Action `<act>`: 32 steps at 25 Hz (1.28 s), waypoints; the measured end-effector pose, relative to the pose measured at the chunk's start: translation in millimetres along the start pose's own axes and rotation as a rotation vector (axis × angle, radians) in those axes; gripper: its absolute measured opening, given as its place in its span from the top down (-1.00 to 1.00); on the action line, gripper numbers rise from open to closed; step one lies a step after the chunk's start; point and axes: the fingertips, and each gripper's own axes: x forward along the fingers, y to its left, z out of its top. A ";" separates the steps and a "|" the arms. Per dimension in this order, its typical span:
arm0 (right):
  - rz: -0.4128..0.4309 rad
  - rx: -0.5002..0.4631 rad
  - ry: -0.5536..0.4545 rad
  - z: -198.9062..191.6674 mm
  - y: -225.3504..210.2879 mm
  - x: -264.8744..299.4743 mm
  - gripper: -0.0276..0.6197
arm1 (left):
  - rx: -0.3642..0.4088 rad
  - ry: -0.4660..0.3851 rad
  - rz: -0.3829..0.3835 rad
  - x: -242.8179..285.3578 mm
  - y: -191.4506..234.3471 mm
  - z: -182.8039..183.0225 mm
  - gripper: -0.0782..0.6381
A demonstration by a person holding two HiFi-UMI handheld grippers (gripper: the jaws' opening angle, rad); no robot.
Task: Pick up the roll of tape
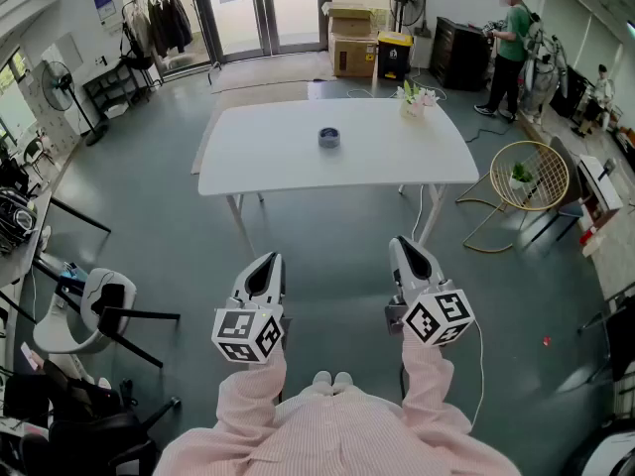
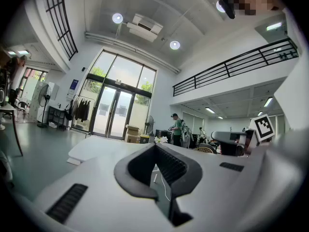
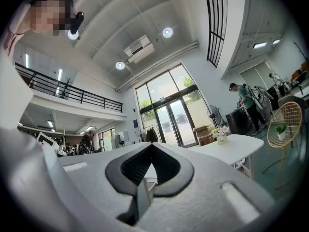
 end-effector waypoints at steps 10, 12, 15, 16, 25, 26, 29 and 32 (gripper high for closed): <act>-0.016 0.039 0.031 -2.4 -19.5 -1.1 0.91 | 0.010 0.024 -0.004 12.9 -11.6 -3.3 0.78; -0.028 0.038 0.052 -6.6 -25.8 0.5 0.91 | 0.011 0.026 -0.005 17.5 -13.9 -5.0 0.78; -0.028 0.041 0.075 -11.3 -35.1 1.4 0.90 | 0.012 0.034 -0.008 24.4 -20.2 -10.6 0.78; -0.024 0.050 0.078 -12.5 -37.5 1.3 0.90 | 0.011 0.038 -0.008 25.7 -22.4 -12.9 0.78; -0.034 0.060 0.102 -17.7 -54.0 20.4 0.83 | -0.001 0.050 0.012 42.5 -16.7 -17.8 0.78; -0.036 0.058 0.105 -18.3 -56.0 25.0 0.83 | -0.003 0.050 0.014 46.0 -13.7 -17.6 0.78; -0.039 0.060 0.116 -23.4 -64.5 38.6 0.77 | -0.010 0.054 0.023 58.4 -4.9 -19.8 0.78; -0.042 0.064 0.123 -29.3 -75.3 56.5 0.73 | -0.015 0.059 0.027 77.2 7.0 -22.9 0.78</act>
